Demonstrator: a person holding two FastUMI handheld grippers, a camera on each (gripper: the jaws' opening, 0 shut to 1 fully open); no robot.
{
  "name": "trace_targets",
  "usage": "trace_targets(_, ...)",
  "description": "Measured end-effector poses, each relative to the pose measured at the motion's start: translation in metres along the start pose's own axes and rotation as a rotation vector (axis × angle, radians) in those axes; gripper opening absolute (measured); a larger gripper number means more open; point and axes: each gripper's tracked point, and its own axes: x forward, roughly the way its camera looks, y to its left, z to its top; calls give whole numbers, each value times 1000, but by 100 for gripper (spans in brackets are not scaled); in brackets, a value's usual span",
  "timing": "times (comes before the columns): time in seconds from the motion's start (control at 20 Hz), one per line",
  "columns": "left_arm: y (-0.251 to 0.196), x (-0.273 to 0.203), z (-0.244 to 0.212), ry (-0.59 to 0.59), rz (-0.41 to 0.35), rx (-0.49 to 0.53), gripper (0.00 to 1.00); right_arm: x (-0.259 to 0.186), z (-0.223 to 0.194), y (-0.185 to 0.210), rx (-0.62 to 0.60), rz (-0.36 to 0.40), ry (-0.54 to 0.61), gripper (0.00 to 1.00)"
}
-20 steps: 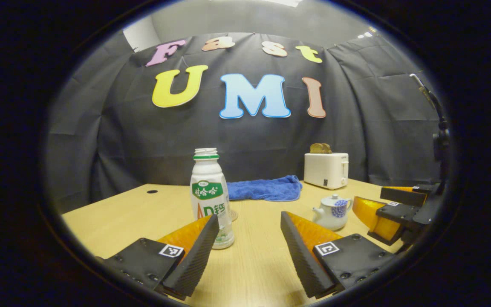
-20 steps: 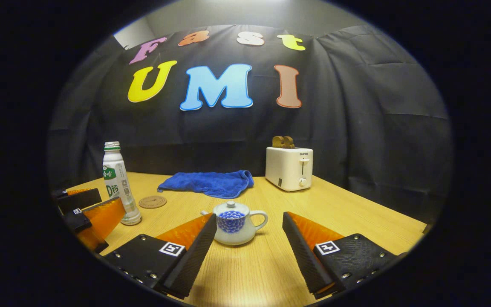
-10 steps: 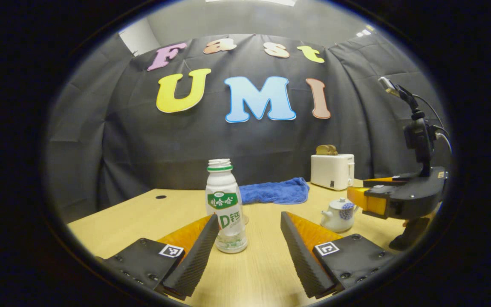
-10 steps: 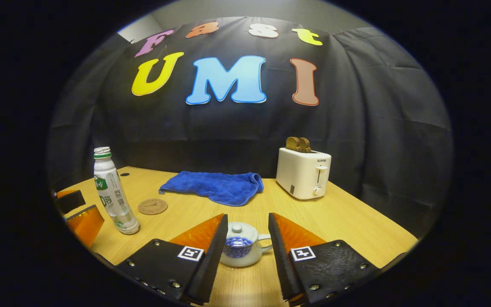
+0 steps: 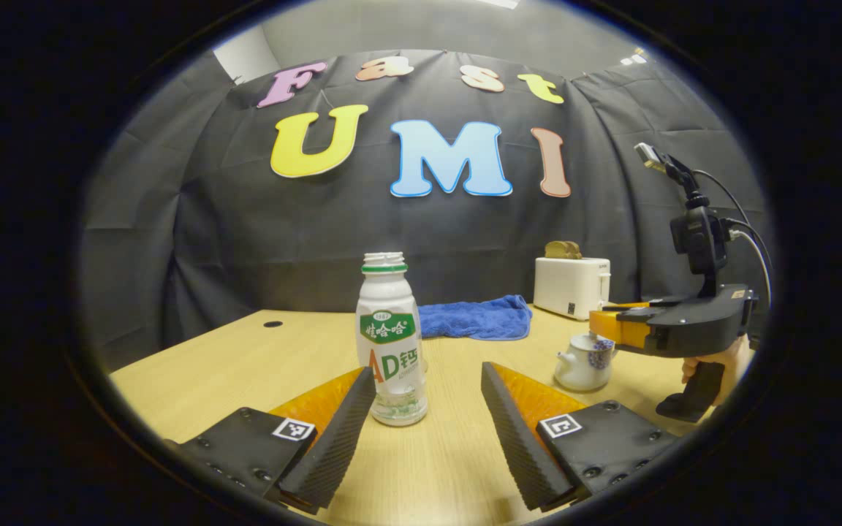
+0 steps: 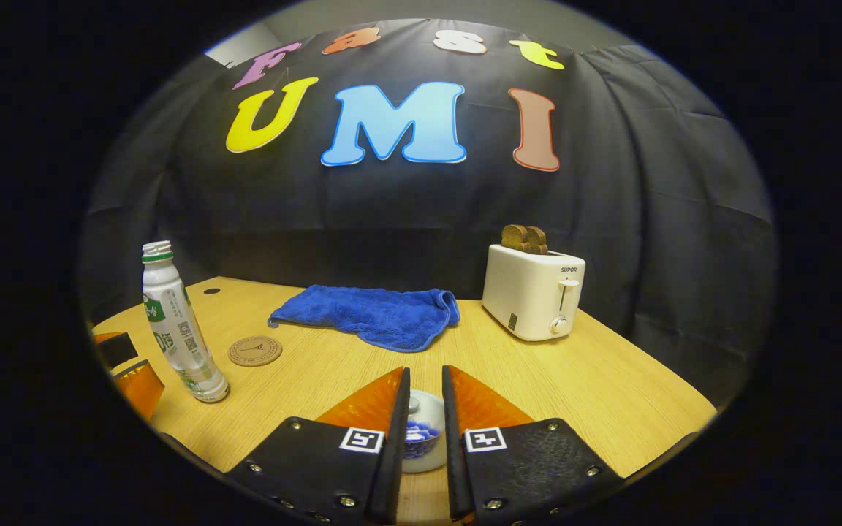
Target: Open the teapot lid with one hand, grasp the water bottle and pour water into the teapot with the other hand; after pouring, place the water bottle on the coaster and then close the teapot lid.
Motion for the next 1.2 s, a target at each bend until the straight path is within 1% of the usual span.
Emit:
trace_targets(0.05, 0, 1, 0, 2, -2, -2, 100, 1, -3, 5, -8, 14, 9, 26)
trace_targets(0.2, -2, 1, -1, 6, -10, -11, 100, 3, -11, 9, -17, 33, 43, 26)
trace_targets(0.4, -5, 0, -2, 3, -19, -17, 100, 6, -10, 12, -11, 42, 40, 26)
trace_targets(0.45, -6, -1, -3, 5, -23, -22, 100, -14, -1, 6, -9, 28, 33, 26)
trace_targets(0.5, -8, -1, -3, 8, -28, -25, 100, 13, -9, 6, -1, 19, 34, 5)
trace_targets(0.55, -9, 0, -3, 9, -29, -24, 100, 6, -12, 8, -14, 17, 40, 5)
trace_targets(0.7, -6, 0, -1, 5, -24, -21, 100, 6, -9, 10, -45, 20, 34, 4)
trace_targets(0.85, 0, 1, -4, 12, -9, -11, 100, 6, -6, 11, -17, 42, 27, 5)
trace_targets(1.2, 14, 3, -10, 32, 24, -11, 100, -4, 20, 6, 20, 56, -26, 4)
